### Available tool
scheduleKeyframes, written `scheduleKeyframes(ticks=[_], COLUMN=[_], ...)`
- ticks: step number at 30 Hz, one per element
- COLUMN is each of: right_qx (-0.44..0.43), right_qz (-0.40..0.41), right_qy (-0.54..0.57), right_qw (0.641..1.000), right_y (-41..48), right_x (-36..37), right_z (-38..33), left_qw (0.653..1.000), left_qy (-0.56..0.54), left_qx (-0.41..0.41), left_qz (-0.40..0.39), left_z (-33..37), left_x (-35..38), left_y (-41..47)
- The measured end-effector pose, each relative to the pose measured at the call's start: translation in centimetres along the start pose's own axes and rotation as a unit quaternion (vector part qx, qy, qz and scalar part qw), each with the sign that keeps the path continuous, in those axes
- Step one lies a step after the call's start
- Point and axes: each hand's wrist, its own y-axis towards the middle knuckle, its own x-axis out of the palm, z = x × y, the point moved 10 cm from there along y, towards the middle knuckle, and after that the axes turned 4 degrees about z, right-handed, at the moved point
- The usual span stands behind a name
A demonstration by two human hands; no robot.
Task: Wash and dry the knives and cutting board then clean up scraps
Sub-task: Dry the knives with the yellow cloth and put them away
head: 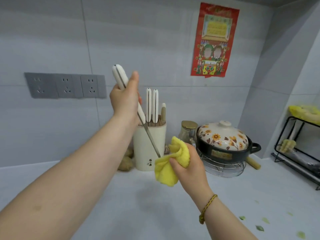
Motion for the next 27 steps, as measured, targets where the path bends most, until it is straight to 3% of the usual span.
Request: scheduleKeyframes(ticks=[12,27], right_qx=[0.075,0.105], right_qz=[-0.004,0.001], right_qy=[0.106,0.131], right_qw=[0.992,0.986], right_y=[2.9,3.5], right_x=[1.8,2.6], right_z=[4.8,9.3], left_qw=[0.993,0.988], left_qy=[-0.001,0.058], left_qx=[0.114,0.141], left_qz=[0.004,0.009], left_z=[6.5,2.7], left_x=[2.2,3.9], left_y=[7.7,11.7])
